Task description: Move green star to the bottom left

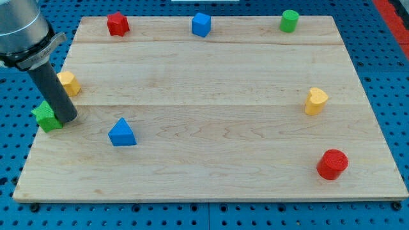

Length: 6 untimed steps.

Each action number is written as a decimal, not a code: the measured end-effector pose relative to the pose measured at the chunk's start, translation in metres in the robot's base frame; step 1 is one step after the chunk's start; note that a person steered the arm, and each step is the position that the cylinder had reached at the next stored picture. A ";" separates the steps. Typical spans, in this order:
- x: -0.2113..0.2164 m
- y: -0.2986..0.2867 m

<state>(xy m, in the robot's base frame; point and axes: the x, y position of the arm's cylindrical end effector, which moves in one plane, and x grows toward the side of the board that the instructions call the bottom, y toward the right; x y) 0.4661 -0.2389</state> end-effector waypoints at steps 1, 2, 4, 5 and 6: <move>-0.029 0.001; -0.022 -0.022; 0.021 -0.025; -0.006 -0.041; 0.000 -0.064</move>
